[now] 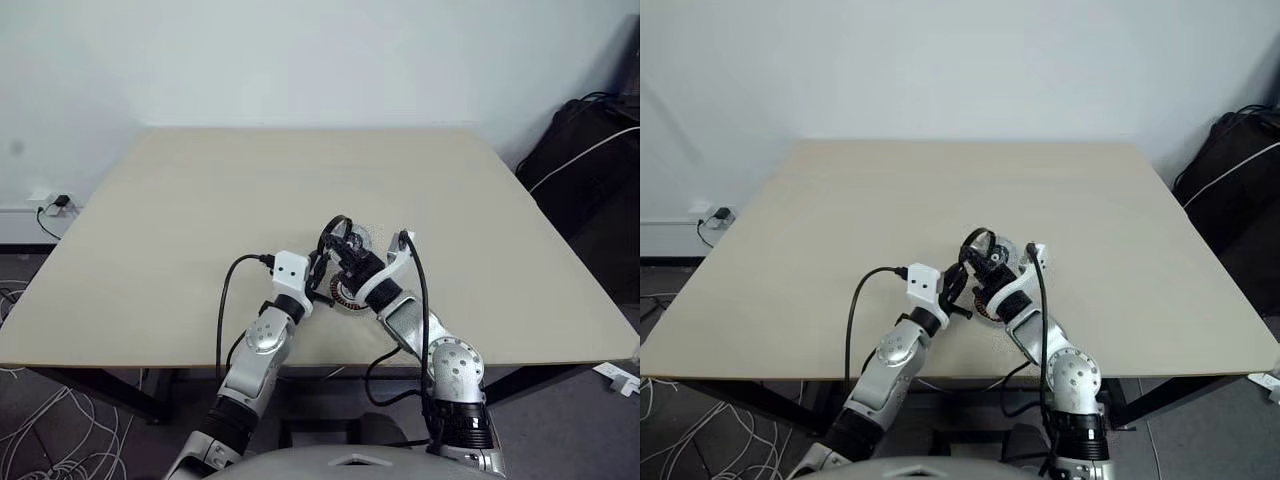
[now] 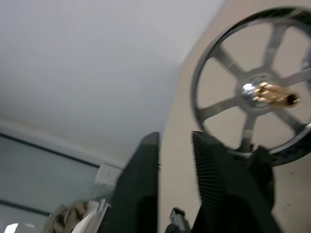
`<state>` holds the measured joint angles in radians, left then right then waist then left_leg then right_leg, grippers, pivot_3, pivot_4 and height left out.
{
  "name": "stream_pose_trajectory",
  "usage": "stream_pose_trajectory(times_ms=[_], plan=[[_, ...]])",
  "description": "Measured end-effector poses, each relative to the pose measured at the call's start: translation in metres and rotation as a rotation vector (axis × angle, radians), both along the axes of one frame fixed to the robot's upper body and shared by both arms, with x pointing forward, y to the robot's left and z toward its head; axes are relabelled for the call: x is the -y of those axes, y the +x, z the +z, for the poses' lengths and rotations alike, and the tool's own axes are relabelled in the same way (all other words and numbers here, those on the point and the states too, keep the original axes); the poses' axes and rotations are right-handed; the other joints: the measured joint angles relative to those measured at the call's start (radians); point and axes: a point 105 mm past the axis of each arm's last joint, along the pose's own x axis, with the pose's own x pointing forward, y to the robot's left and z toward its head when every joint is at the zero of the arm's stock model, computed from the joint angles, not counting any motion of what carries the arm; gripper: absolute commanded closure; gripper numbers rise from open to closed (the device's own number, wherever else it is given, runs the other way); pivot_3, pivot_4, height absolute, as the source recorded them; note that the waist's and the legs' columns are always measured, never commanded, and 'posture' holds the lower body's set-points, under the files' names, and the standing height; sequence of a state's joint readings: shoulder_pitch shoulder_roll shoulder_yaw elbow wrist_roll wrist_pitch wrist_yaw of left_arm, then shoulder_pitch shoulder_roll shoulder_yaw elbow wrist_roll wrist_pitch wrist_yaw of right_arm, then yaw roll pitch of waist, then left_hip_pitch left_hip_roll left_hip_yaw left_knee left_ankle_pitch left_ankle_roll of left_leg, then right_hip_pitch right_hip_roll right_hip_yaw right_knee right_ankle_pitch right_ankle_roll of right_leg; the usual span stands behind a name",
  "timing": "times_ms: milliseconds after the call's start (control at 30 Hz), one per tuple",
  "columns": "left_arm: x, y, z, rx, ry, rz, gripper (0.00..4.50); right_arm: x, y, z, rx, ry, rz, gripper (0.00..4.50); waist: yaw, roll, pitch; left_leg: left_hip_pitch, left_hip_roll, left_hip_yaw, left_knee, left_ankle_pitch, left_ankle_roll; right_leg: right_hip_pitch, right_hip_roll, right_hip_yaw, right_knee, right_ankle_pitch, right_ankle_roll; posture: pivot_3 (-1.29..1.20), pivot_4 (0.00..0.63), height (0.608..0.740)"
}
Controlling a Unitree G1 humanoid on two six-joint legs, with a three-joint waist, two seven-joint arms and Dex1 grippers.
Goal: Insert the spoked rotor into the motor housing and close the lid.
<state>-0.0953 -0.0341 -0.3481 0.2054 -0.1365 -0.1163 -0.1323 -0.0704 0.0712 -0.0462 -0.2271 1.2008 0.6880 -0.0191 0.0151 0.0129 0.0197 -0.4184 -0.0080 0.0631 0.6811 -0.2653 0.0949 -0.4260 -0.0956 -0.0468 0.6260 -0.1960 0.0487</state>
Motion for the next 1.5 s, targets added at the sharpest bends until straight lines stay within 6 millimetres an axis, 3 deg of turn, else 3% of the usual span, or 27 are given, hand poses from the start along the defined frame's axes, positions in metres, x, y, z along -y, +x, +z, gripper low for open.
stream_pose_trajectory(times_ms=[133, 267, 433, 533, 733, 1100, 1367, 1500], plan=[[-0.001, 0.0, -0.002, -0.006, 0.004, 0.004, 4.17, 0.004, -0.003, 0.002, 0.012, -0.011, -0.009, 1.23, 0.001, 0.0, 0.0, 0.0, 0.0, 0.0, 0.0, -0.001, -0.002, 0.0, 0.0, 0.0, 0.0, 0.0, 0.0, 0.0, 0.0, 0.74], [0.0, 0.0, -0.003, -0.002, 0.022, -0.001, 4.17, 0.024, -0.014, -0.002, 0.027, -0.098, -0.057, 0.0, 0.005, 0.0, 0.0, -0.001, -0.001, 0.0, 0.0, -0.001, 0.0, 0.0, 0.001, -0.001, -0.001, 0.0, 0.0, 0.0, 0.0, 0.74], [0.01, -0.004, 0.002, 0.057, 0.074, -0.073, 4.17, 0.057, -0.027, -0.012, 0.047, -0.291, -0.154, 0.0, 0.006, 0.0, 0.0, 0.0, -0.001, 0.002, 0.001, -0.002, -0.001, 0.0, 0.002, 0.0, -0.001, 0.0, 0.0, 0.0, 0.0, 0.74], [0.017, -0.01, 0.004, 0.129, 0.162, -0.154, 4.17, 0.07, -0.035, -0.017, 0.038, -0.322, -0.211, 0.0, 0.003, 0.001, -0.001, 0.001, 0.0, 0.002, 0.001, -0.002, -0.001, 0.001, 0.002, 0.0, 0.0, 0.0, 0.0, 0.0, 0.0, 0.74], [0.007, -0.016, -0.008, 0.232, 0.396, -0.247, 4.17, 0.09, -0.044, -0.027, 0.0, -0.365, -0.298, 0.0, 0.002, 0.002, -0.002, 0.002, 0.001, 0.002, 0.001, -0.003, -0.003, 0.001, 0.0, 0.0, 0.0, -0.002, 0.003, 0.0, 0.0, 0.74], [0.001, -0.005, -0.01, 0.413, 0.703, -0.3, 4.17, 0.099, -0.045, -0.026, -0.002, -0.354, -0.355, 0.0, 0.009, 0.003, -0.002, 0.001, 0.001, 0.002, 0.0, -0.003, -0.003, 0.0, -0.002, 0.001, -0.001, 0.0, 0.001, 0.0, 0.0, 0.74], [0.01, -0.016, -0.028, 0.531, 0.883, -0.44, 4.17, 0.1, -0.047, -0.03, -0.017, -0.357, -0.358, 0.0, 0.013, 0.003, -0.002, 0.001, 0.001, 0.002, 0.0, -0.003, -0.003, 0.0, -0.003, 0.002, 0.0, 0.0, 0.001, 0.0, 0.0, 0.74], [0.014, -0.014, -0.026, 0.582, 0.92, -0.458, 4.17, 0.1, -0.048, -0.03, -0.018, -0.357, -0.361, 0.0, 0.014, 0.003, -0.002, 0.001, 0.001, 0.002, -0.001, -0.003, -0.004, 0.0, -0.003, 0.004, 0.0, 0.0, 0.001, 0.0, 0.0, 0.74]])
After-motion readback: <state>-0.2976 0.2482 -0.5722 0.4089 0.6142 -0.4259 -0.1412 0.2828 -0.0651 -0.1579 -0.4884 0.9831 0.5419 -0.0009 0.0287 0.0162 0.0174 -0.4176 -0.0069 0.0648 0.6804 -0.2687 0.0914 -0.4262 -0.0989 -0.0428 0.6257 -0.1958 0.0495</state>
